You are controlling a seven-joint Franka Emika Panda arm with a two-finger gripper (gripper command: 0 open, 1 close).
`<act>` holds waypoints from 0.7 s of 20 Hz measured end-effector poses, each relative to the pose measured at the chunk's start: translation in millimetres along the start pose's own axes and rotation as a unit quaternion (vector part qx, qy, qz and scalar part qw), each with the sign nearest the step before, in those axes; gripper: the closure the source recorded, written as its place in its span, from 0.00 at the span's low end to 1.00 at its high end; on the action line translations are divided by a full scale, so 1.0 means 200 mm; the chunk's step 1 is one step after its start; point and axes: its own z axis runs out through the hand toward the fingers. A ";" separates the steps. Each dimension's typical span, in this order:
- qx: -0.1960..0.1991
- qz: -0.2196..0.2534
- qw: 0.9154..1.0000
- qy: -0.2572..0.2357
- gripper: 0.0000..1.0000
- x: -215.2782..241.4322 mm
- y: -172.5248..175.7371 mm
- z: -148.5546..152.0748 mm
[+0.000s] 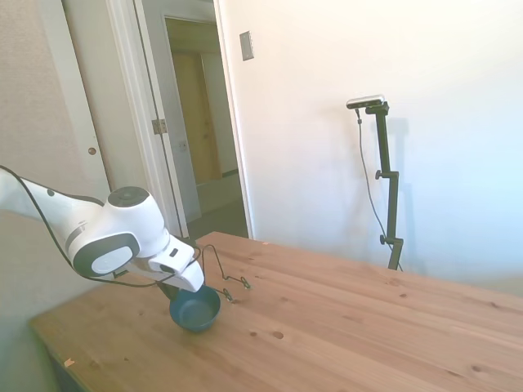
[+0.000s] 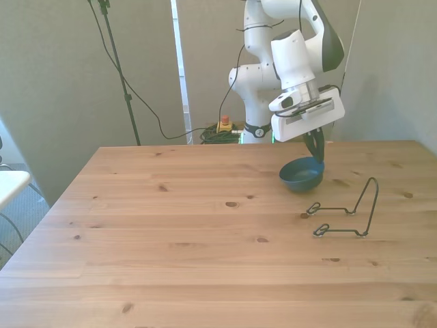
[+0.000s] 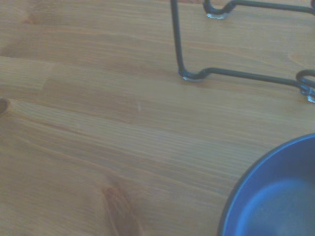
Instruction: Unload the bowl
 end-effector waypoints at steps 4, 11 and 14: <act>-0.022 -0.004 0.999 -0.042 0.00 0.00 -0.02 0.06; -0.028 -0.008 0.998 -0.062 0.00 0.03 -0.07 0.11; -0.031 -0.013 0.998 -0.061 0.00 0.03 -0.07 0.11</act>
